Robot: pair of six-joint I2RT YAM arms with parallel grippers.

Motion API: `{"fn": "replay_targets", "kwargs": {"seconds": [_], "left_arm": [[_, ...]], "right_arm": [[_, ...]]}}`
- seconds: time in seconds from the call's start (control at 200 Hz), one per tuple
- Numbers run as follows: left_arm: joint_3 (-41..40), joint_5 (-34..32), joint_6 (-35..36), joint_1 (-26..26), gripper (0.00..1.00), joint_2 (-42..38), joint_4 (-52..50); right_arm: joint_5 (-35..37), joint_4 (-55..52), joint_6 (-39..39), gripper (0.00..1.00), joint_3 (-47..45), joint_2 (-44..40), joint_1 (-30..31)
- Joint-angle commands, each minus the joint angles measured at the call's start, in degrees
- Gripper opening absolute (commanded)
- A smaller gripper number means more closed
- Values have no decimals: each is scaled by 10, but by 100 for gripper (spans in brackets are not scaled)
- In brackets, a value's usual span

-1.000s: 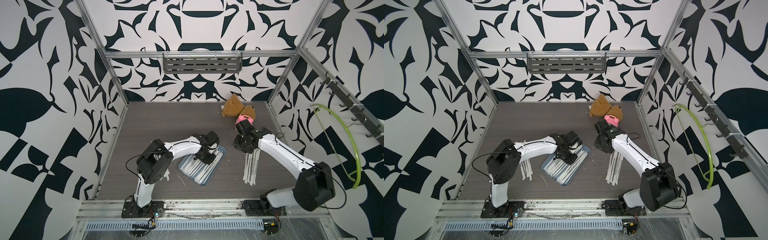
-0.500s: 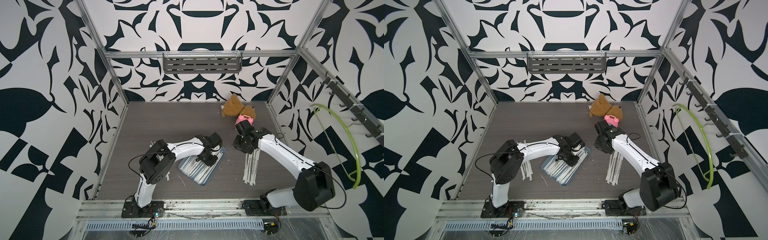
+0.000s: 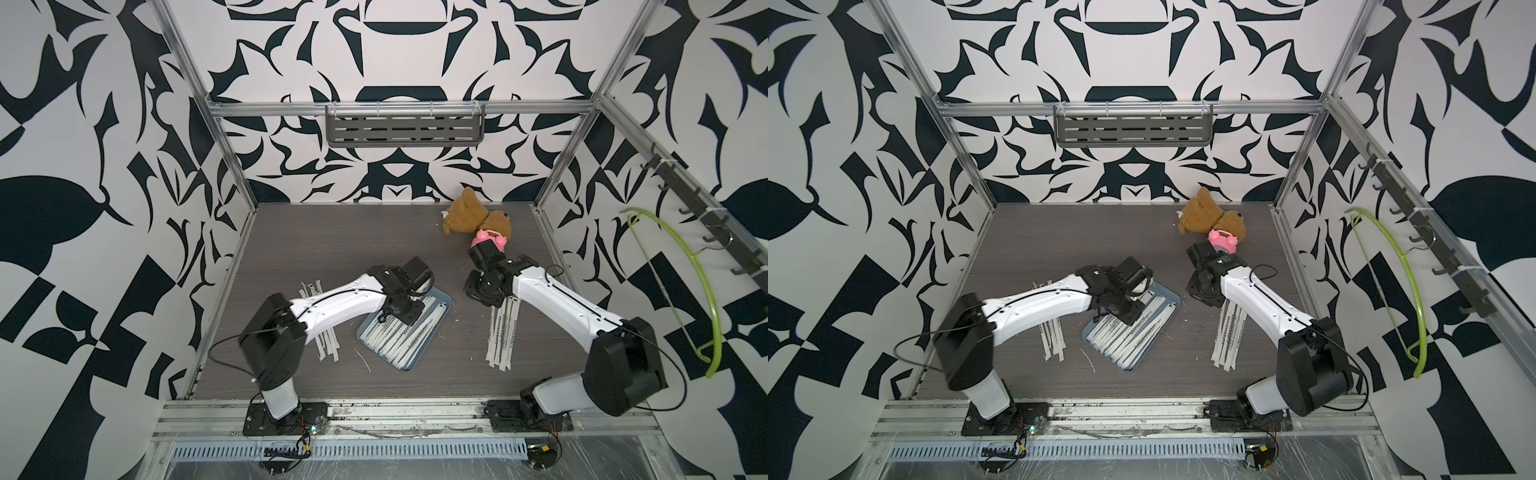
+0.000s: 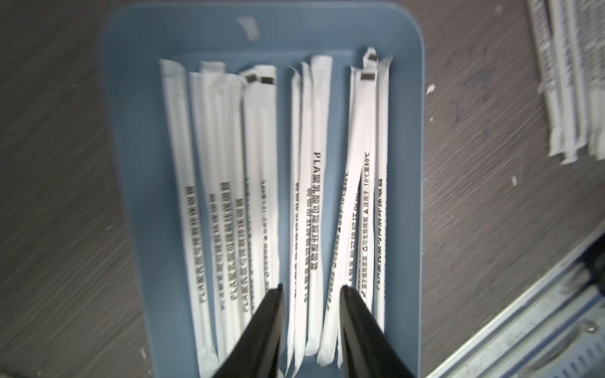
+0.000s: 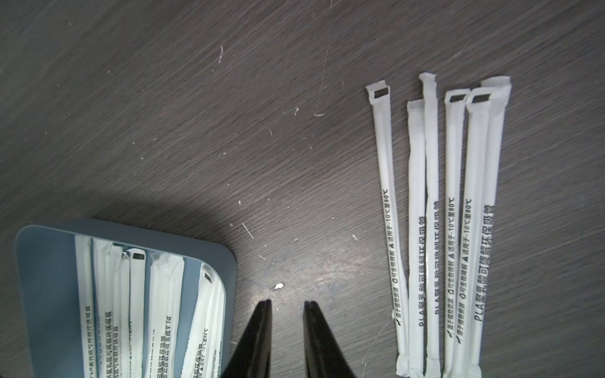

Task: Put the straws into the storage box
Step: Place the straw in the storage box, then pick up the straw from the center of the board.

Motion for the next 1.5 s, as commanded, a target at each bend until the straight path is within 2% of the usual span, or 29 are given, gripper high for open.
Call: {"fn": "replay_targets", "kwargs": {"seconds": [0.0,0.12,0.245,0.35,0.455,0.915,1.19,1.495], "left_arm": [[-82,-62,-91,71,40,-70,-8],[-183,-56,-172,194,45,-150,3],[-245,-31,-182,307,43,-192,29],[-254,-9,-167,367,32,-173,32],[-265,15,-156,405,27,-150,51],[-304,12,-158,433,27,-101,99],[-300,-10,-173,436,24,-93,85],[-304,-15,-184,436,25,-165,68]], "right_arm": [[8,-4,-8,23,12,-2,11],[10,-4,-14,23,19,2,20],[9,0,-13,23,29,15,30],[6,3,-11,23,37,26,41],[6,5,-6,23,37,29,52],[8,-4,-22,23,19,16,56],[4,0,-18,23,24,22,56],[0,6,-19,23,23,28,55]]}}
